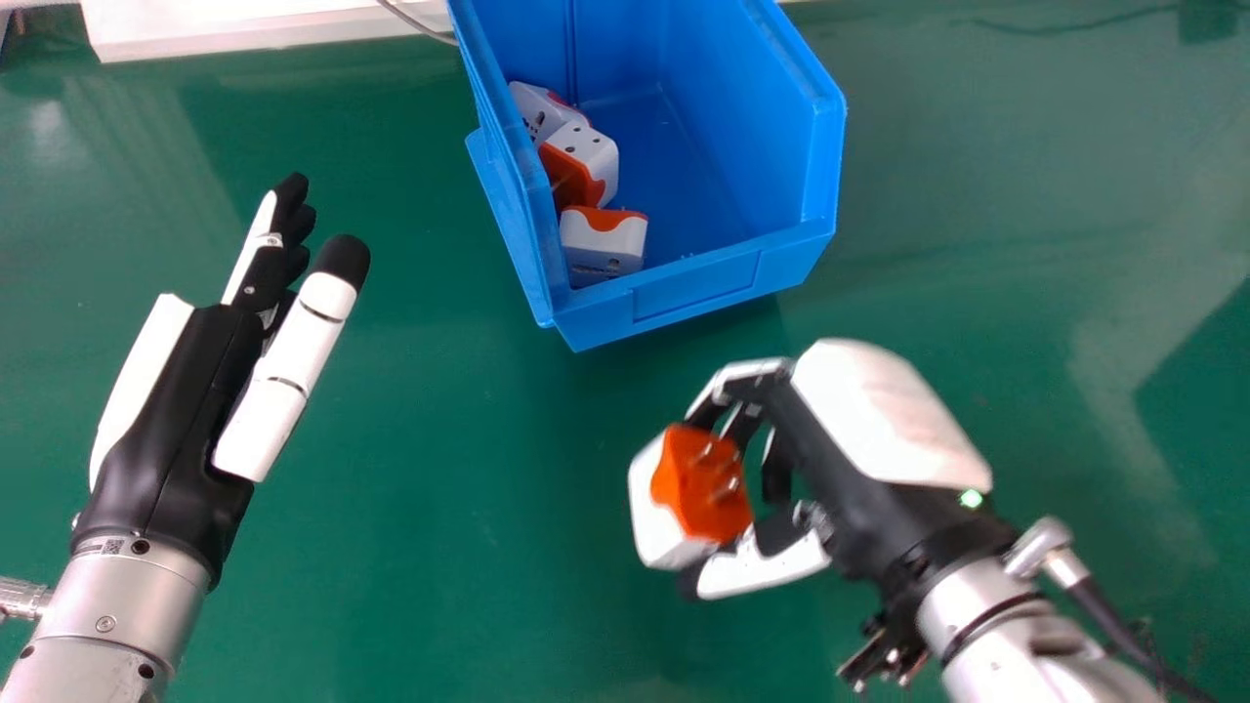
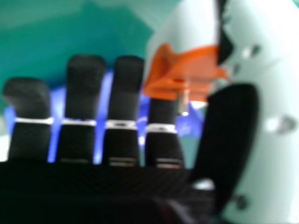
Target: Pick all objects and put in blue box
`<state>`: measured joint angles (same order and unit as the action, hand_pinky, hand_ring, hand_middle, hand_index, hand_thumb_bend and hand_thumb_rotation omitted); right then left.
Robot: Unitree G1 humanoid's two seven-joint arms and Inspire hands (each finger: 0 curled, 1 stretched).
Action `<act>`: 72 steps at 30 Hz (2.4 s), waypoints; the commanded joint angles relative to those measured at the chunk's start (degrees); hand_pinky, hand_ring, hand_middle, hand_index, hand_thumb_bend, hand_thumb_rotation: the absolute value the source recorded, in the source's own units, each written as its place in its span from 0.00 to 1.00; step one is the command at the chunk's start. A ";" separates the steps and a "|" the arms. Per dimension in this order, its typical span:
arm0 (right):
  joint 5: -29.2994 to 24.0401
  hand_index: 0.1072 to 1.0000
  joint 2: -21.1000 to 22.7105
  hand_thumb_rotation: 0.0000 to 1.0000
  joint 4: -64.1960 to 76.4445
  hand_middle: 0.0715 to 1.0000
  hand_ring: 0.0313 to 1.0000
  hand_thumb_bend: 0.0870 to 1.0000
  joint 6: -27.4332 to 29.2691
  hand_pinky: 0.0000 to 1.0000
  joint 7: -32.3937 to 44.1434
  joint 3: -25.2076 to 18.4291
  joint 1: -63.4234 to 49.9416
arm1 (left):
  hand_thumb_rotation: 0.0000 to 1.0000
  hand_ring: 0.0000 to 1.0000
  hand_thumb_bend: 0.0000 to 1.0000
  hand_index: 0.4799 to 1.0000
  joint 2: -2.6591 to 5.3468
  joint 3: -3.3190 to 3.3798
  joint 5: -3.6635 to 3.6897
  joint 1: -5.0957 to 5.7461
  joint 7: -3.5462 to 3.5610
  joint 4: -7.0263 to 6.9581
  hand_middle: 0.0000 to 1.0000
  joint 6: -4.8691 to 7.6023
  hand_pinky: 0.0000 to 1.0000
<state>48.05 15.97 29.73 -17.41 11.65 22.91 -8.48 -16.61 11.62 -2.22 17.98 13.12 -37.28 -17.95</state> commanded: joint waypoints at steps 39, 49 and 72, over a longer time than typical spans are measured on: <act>1.98 0.41 -4.67 0.00 -59.45 0.41 0.07 0.47 9.23 0.04 -14.22 -2.21 60.59 | 1.00 1.00 0.56 1.00 -0.27 -0.60 -0.36 -0.04 -0.41 2.67 1.00 4.15 1.00; 3.31 0.41 -6.41 0.00 -81.98 0.38 0.11 0.47 9.44 0.08 -15.55 5.84 76.92 | 1.00 1.00 0.55 1.00 0.29 -1.21 -0.65 1.35 -0.81 0.55 1.00 3.58 1.00; 1.81 0.42 -10.27 0.00 -97.60 0.35 0.19 0.47 8.41 0.15 -17.63 11.82 84.56 | 1.00 1.00 0.57 1.00 0.77 -3.08 -2.39 2.59 -2.02 -2.15 1.00 2.27 0.99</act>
<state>49.75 5.47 -68.83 -8.59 -4.13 34.49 74.17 -16.12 8.57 -4.12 20.65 11.68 -37.47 -15.76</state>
